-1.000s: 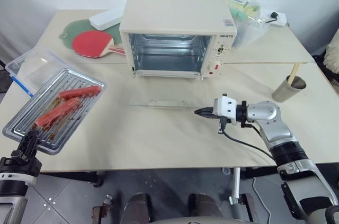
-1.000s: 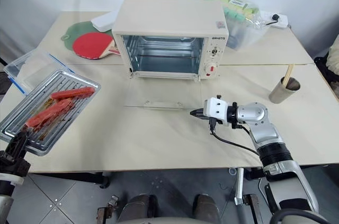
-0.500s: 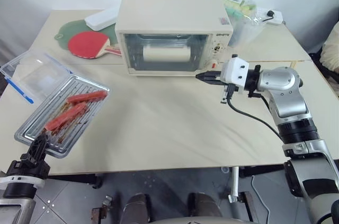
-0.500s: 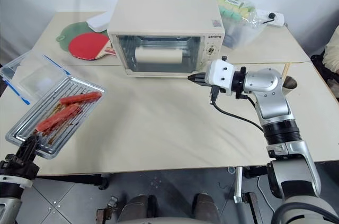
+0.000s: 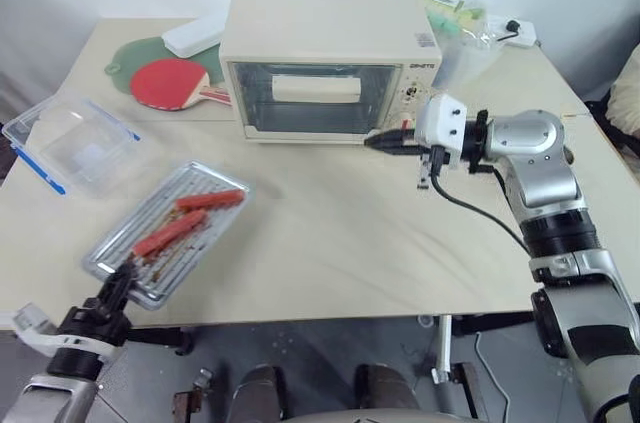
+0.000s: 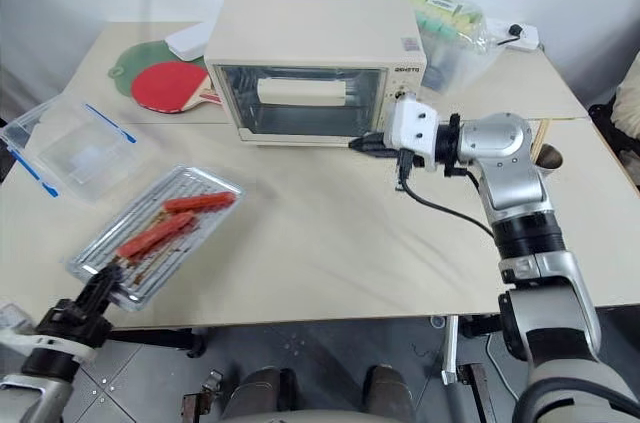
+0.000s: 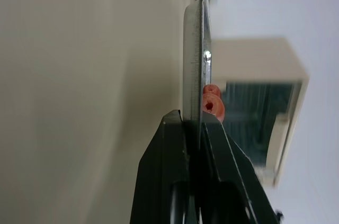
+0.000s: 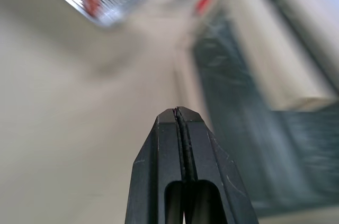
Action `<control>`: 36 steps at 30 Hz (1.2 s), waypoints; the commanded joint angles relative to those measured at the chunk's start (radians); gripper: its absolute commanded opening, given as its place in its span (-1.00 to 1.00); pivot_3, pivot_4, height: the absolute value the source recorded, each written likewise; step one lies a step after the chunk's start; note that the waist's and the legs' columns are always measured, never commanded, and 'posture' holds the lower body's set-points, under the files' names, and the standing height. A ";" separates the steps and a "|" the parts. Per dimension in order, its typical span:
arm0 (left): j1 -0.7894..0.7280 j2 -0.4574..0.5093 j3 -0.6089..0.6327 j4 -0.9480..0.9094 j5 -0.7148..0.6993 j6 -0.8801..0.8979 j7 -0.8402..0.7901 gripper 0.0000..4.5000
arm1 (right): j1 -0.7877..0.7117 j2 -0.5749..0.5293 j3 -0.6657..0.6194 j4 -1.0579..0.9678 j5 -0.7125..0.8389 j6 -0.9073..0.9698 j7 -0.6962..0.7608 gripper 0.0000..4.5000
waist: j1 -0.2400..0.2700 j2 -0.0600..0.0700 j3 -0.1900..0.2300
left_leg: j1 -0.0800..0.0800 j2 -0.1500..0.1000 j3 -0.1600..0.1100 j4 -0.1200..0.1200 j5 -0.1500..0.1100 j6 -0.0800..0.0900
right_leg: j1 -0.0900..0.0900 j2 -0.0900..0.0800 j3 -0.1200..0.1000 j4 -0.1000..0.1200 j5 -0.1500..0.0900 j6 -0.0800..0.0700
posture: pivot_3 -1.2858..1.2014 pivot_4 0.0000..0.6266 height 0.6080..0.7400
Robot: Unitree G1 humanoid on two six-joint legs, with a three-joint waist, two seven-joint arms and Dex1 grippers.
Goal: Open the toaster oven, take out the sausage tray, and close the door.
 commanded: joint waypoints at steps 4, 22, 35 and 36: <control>-0.128 0.127 -0.105 0.111 -0.015 0.098 -0.027 -1.00 | 0.088 -0.058 -0.027 -0.181 0.046 0.127 0.002 -0.98 | 0.005 0.001 0.000 | 0.000 0.000 0.000 0.000 0.000 0.000 | 0.000 0.000 0.000 0.000 0.000 0.000 | 0.03 -0.52 1.00; -0.879 0.331 -0.608 0.791 0.394 0.398 -0.346 -1.00 | 0.307 -0.169 -0.148 -0.384 0.060 0.267 -0.154 -0.98 | 0.063 0.002 0.001 | 0.000 -0.002 0.000 0.001 0.002 0.000 | 0.000 0.000 0.000 0.002 0.000 0.000 | 0.03 -0.52 1.00; -1.133 0.270 -0.742 1.086 0.939 0.371 -0.805 0.55 | 0.330 -0.209 -0.163 -0.392 0.058 0.266 -0.192 -1.00 | 0.073 0.002 0.001 | 0.000 -0.002 0.000 0.001 0.003 0.000 | 0.001 0.000 -0.001 0.002 0.000 0.001 | 0.03 -0.52 1.00; -1.142 0.286 -0.741 1.093 0.965 0.370 -0.835 0.66 | 0.331 -0.212 -0.164 -0.393 0.058 0.268 -0.191 -1.00 | 0.071 0.002 0.001 | 0.000 -0.002 0.000 0.001 0.003 0.000 | 0.001 0.000 -0.001 0.002 0.001 0.001 | 0.03 -0.52 1.00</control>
